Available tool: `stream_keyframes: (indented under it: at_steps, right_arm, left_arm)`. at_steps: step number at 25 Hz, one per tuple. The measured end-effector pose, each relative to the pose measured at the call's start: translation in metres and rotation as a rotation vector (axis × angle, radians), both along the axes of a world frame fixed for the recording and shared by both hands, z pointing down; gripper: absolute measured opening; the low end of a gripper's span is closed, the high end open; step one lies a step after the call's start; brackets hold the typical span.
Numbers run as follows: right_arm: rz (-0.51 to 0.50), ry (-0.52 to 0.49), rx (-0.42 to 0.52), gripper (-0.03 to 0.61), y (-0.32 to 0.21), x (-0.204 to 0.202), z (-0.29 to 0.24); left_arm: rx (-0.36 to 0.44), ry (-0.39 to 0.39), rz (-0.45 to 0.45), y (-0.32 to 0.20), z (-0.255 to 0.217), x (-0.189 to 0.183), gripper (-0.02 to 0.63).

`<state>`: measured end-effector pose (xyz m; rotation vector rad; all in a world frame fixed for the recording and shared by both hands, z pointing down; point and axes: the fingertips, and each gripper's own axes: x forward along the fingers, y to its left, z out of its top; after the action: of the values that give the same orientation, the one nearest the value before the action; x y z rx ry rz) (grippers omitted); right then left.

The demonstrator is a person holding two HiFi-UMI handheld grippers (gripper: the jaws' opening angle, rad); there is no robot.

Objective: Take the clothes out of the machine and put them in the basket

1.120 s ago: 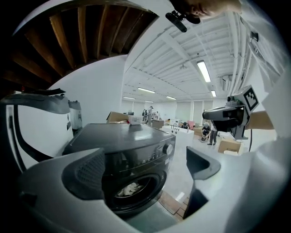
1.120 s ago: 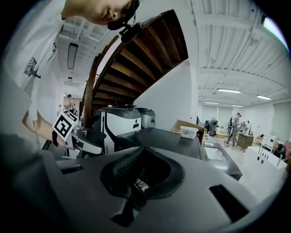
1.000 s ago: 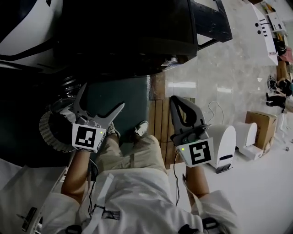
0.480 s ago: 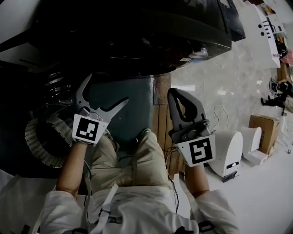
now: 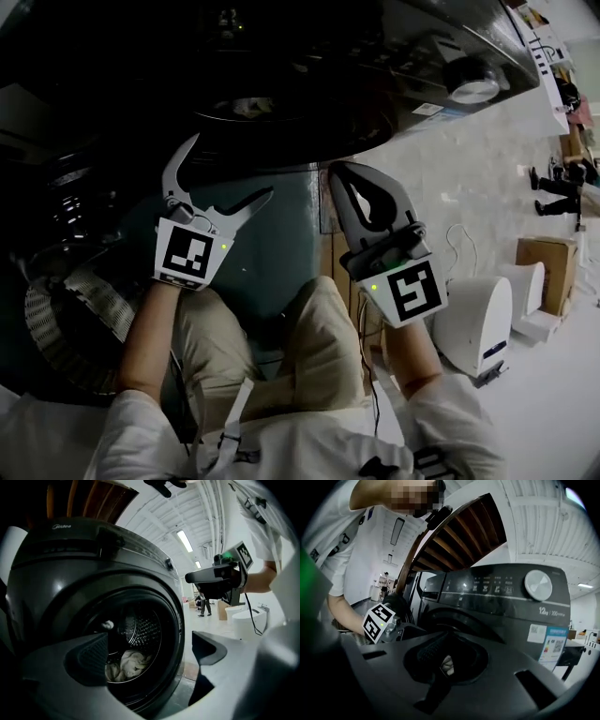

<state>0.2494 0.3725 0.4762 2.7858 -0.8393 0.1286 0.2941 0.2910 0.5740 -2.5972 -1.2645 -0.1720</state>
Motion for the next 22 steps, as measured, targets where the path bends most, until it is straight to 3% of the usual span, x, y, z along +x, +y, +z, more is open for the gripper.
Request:
stream_keyframes:
  at_steps: [6, 11, 14, 22]
  right_arm:
    - [-0.039, 0.095, -0.048, 0.014, -0.008, 0.014, 0.063]
    - [-0.064, 0.164, -0.078, 0.014, -0.01, 0.017, 0.109]
    - [-0.079, 0.216, -0.096, 0.014, -0.015, 0.015, 0.126]
    - [-0.105, 0.232, -0.136, 0.014, -0.013, 0.013, 0.147]
  left_arm:
    - [0.058, 0.047, 0.043, 0.021, 0.054, 0.037, 0.538]
    - [0.069, 0.108, 0.105, 0.048, 0.072, 0.044, 0.538]
    - [0.151, 0.172, 0.113, 0.05, 0.085, 0.054, 0.538]
    - [0.315, 0.17, 0.059, 0.057, 0.115, 0.107, 0.538]
